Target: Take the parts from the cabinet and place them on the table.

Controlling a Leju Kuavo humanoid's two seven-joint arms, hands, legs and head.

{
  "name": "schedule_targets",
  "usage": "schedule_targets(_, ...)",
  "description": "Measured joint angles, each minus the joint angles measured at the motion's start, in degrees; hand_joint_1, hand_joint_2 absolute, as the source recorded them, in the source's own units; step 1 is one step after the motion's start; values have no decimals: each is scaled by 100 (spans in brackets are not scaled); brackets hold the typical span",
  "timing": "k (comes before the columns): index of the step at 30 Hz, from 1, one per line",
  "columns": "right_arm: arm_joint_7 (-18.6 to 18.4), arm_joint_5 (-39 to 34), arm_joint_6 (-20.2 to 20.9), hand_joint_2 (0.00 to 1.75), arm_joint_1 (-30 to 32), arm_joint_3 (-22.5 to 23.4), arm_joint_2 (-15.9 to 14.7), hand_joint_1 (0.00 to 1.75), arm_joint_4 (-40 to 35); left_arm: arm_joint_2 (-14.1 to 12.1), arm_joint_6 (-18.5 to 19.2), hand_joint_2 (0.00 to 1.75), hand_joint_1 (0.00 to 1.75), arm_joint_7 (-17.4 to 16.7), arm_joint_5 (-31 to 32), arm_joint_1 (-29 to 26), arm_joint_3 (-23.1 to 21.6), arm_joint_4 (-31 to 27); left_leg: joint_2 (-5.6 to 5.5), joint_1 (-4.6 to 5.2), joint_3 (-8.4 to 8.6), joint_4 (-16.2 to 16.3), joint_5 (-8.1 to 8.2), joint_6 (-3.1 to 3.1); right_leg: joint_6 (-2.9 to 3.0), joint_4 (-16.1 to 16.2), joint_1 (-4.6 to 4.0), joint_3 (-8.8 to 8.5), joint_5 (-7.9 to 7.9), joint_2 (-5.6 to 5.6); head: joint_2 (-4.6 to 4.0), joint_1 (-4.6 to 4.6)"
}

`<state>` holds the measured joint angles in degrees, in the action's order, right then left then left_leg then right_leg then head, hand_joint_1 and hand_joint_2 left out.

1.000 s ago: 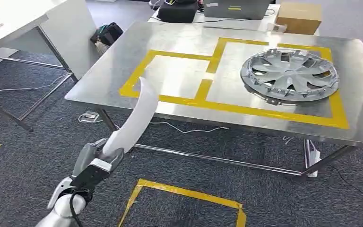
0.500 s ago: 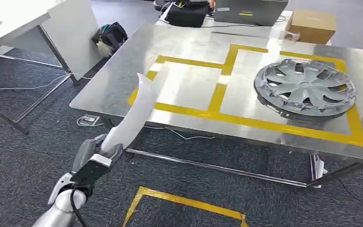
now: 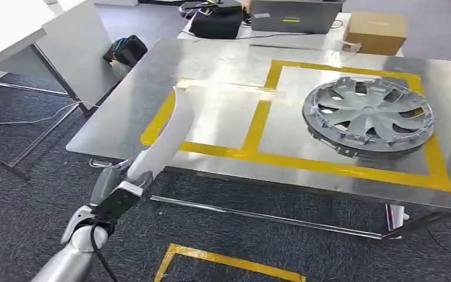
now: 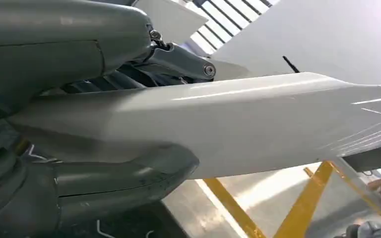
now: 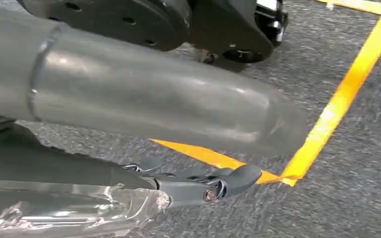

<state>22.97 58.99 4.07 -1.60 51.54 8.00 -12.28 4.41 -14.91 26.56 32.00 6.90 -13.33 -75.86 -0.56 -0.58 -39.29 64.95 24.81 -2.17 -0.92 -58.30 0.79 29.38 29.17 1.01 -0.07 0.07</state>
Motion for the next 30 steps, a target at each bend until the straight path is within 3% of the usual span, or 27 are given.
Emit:
schedule_targets(1, 0, 2, 0, 0, -3, -2, 0, 0, 0, -7, -7, 175, 175, -4, 28, 40, 0, 43, 13, -15, 163, -458, -321, -15, -43, 3, 4, -53, 64, 0, 0, -2)
schedule_targets(2, -4, 6, -2, 0, -15, -2, -4, 0, 0, -11, -13, 175, 175, -4, 41, 87, -2, 113, 26, -9, 214, -613, -178, -21, -94, -28, -20, -128, 133, 7, 0, -17)
schedule_targets(3, -9, 11, -2, 0, -38, -2, -2, 0, 0, -6, -15, 175, 175, -20, 57, 133, -7, 155, 38, -4, 230, -635, -61, 72, -133, 0, -43, -53, 172, 2, 0, -44)
schedule_targets(6, -13, 20, 0, 0, -31, -4, -4, 0, 0, -13, -35, 175, 175, -28, 85, 156, -9, 223, 6, -23, 312, -666, -102, 183, -215, 81, -35, -226, 218, -6, 0, 2)
schedule_targets(7, -11, 17, -2, 0, -30, -4, -4, 0, 0, -13, -37, 175, 175, -28, 85, 159, -9, 240, 10, -22, 368, -675, -85, 217, -241, -6, -24, -189, 237, -34, 0, 0)
schedule_targets(8, -9, 17, -2, 0, -48, -7, -4, 0, 0, -13, -46, 175, 175, -28, 85, 185, -11, 256, 10, -18, 400, -674, -53, 255, -251, -354, -26, 0, 246, -56, 0, 17)
schedule_targets(9, -7, 20, 0, 0, -59, -9, -2, 0, 2, -11, -48, 175, 175, -28, 85, 204, -15, 271, 11, -10, 419, -674, -24, 281, -266, -814, -27, 299, 329, -57, 0, 33)
schedule_targets(11, -9, 22, 7, 0, -39, -26, -2, 0, 13, -11, -52, 175, 175, -28, 90, 206, -24, 302, 8, 12, 483, -674, 68, 309, -262, -1630, -29, 917, 723, -57, 0, 42)
schedule_targets(12, -11, 24, 4, 0, -24, -33, -2, 0, 15, -11, -59, 175, 175, -28, 109, 204, -26, 325, 4, 19, 535, -674, 113, 314, -256, -1750, -32, 1083, 820, -56, 0, 37)
schedule_targets(13, -15, 30, 4, 0, -11, -37, -2, 0, 17, -13, -72, 175, 175, -28, 155, 207, -26, 352, -9, 24, 615, -674, 172, 313, -251, -1648, -37, 1158, 771, -56, 0, 42)
schedule_targets(14, -15, 37, 4, 0, -7, -44, -2, 0, 20, -13, -74, 175, 175, -31, 206, 216, -35, 372, -13, 25, 707, -674, 236, 308, -231, -1346, -38, 1119, 566, -56, 0, 44)
schedule_targets(15, -17, 50, 4, 0, -9, -48, -2, 0, 20, -11, -81, 175, 175, -50, 265, 241, -57, 396, -13, 26, 800, -674, 297, 296, -208, -926, -40, 1017, 260, -56, 0, 41)
schedule_targets(17, -20, 63, 7, 0, -6, -50, -2, 0, 33, -15, -87, 175, 175, -98, 405, 344, -131, 485, -16, 34, 929, -673, 417, 258, -158, -182, -47, 867, -592, -74, 0, 50)
schedule_targets(18, -37, 70, 11, 0, -23, -55, 0, 0, 42, -11, -92, 175, 175, -140, 498, 399, -173, 548, -32, 43, 962, -677, 458, 224, -138, -194, -67, 846, -373, -86, 0, 46)
schedule_targets(19, -42, 85, 15, 0, -41, -59, 0, 0, 42, -11, -103, 175, 175, -184, 571, 442, -206, 577, -33, 34, 965, -710, 496, 169, -101, -197, -95, 767, -433, -73, 0, 33)
schedule_targets(20, -42, 90, 15, 0, -43, -68, -2, 0, 42, -11, -103, 175, 175, -188, 647, 481, -247, 614, -30, 29, 1029, -668, 467, 127, -56, -157, -105, 834, -457, -74, 0, 42)
schedule_targets(21, -39, 103, 15, 0, -50, -79, -2, 0, 42, -9, -105, 175, 175, -192, 719, 536, -293, 644, -27, 24, 1059, -681, 458, 103, -23, -151, -105, 715, -469, -65, 0, 39)
schedule_targets(23, -41, 120, 18, 0, -74, -96, -4, 0, 42, -4, -105, 175, 175, -223, 831, 650, -381, 717, -11, 24, 877, -340, 439, 52, 32, -93, -63, 587, -446, -55, 0, 26)
schedule_targets(24, -39, 122, 17, 0, -87, -98, -4, 0, 39, -4, -107, 175, 175, -227, 876, 710, -424, 765, -11, 19, 638, 39, 515, 25, 63, -82, -63, 552, -418, -55, 0, 19)
schedule_targets(26, -44, 133, 33, 0, -115, -105, -4, 0, 42, -2, -107, 175, 175, -254, 977, 744, -491, 848, -11, 15, 89, 769, 877, -6, 91, -82, -65, 488, -337, -43, 0, 20)
schedule_targets(27, -52, 140, 41, 0, -114, -107, -4, 0, 42, -4, -105, 175, 175, -277, 1048, 745, -535, 883, -11, 16, -96, 930, 1005, -13, 94, -82, -66, 445, -294, -31, 0, 17)
schedule_targets(28, -54, 146, 61, 0, -113, -107, -4, 0, 42, -7, -105, 175, 175, -321, 1121, 752, -575, 920, -11, 17, -182, 891, 980, -8, 92, -82, -67, 391, -242, -15, 0, 17)
schedule_targets(29, -63, 153, 79, 0, -100, -107, -4, 0, 42, -4, -105, 175, 175, -372, 1191, 778, -610, 955, -11, 20, -178, 672, 783, 16, 85, -82, -67, 319, -189, -5, 0, 17)
schedule_targets(30, -63, 153, 94, 0, -99, -107, -2, 0, 42, -2, -105, 175, 175, -404, 1298, 814, -662, 994, -11, 25, -90, 285, 461, 46, 78, -83, -67, 241, -163, -4, 0, 17)
